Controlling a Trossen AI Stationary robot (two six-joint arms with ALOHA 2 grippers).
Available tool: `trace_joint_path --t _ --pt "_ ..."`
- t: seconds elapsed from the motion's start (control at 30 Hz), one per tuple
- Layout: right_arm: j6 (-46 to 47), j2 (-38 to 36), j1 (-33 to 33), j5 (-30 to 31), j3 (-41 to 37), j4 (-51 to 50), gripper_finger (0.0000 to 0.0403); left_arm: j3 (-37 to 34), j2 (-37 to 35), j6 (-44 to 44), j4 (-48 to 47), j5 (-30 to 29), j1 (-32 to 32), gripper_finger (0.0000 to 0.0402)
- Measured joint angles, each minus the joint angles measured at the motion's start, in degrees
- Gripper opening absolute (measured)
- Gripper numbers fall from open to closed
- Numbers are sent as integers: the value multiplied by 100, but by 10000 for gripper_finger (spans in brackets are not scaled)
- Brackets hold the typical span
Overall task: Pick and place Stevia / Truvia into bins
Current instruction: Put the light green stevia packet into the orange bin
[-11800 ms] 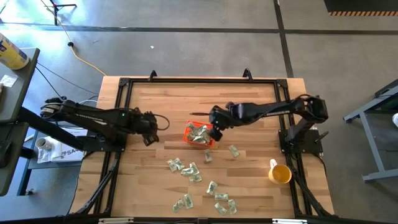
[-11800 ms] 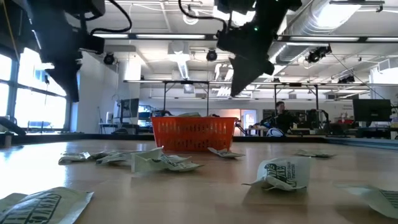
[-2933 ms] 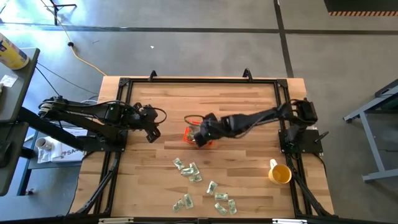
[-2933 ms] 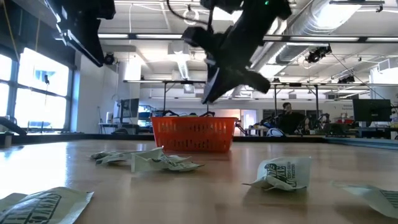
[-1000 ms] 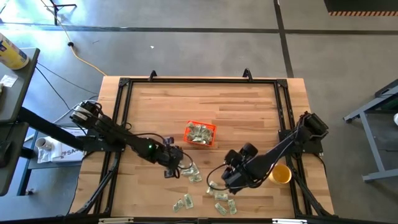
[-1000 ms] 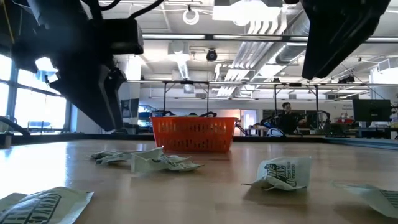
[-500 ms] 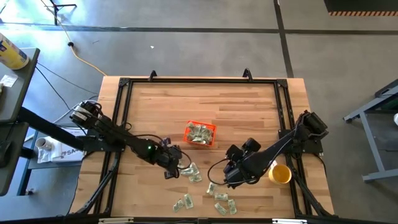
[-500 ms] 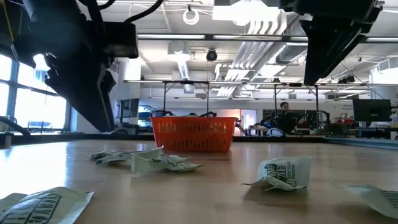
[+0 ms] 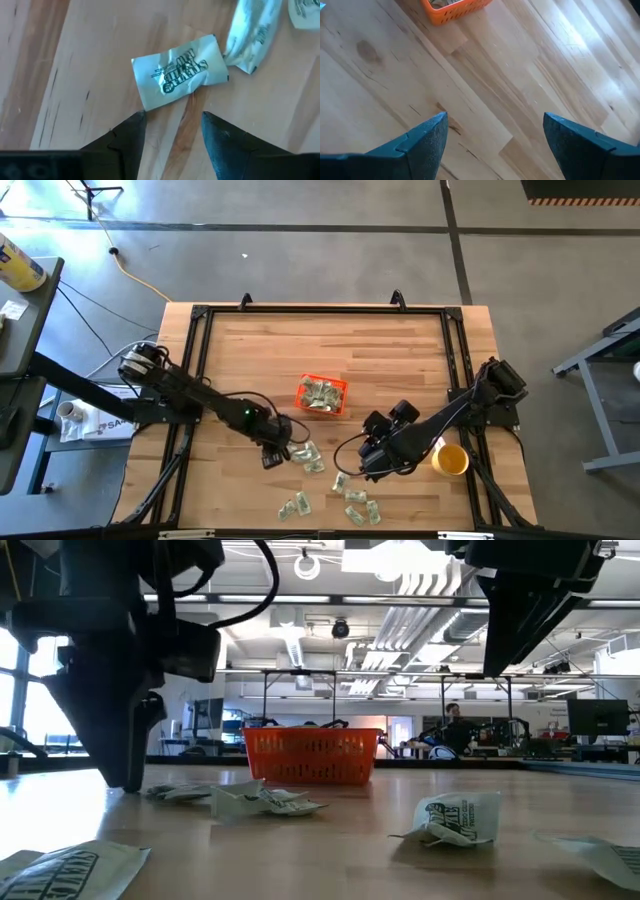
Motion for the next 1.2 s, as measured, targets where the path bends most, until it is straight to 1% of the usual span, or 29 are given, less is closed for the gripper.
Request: trace_joint_path --t 0.1,0.2,0.33,0.43,0.5,0.63,0.73,0.87,1.0,1.13,1.17,1.2 --pt "10 0 0 -34 0 42 316 -18 -123 361 66 -195 -108 231" --pt "5 0 0 -48 0 75 316 -16 -272 1000 127 -452 -236 228" --pt "5 0 0 -112 0 112 316 -16 -276 1770 118 -548 -351 226" --pt "8 0 0 -223 0 128 316 -16 -276 2119 112 -585 -340 226" --pt "13 0 -2 -265 0 156 316 -16 -276 2428 152 -745 -336 225" --pt "99 0 0 -282 0 182 316 -16 -268 3343 423 -1038 -327 225" --pt "108 0 -1 -305 0 229 316 -12 -200 3813 749 -848 -254 231" --pt "110 0 0 -366 0 249 316 -2 -81 4315 1158 -825 -144 255" --pt "113 0 -3 -416 0 274 316 -2 111 4412 1273 -610 67 278" --pt "152 0 -4 -504 0 291 316 -7 238 4390 1071 -515 187 285" --pt "156 0 -4 -513 0 298 316 -10 243 4396 1017 -394 222 284" --pt "162 0 -4 -509 0 303 316 -8 271 4406 1014 -139 280 279"
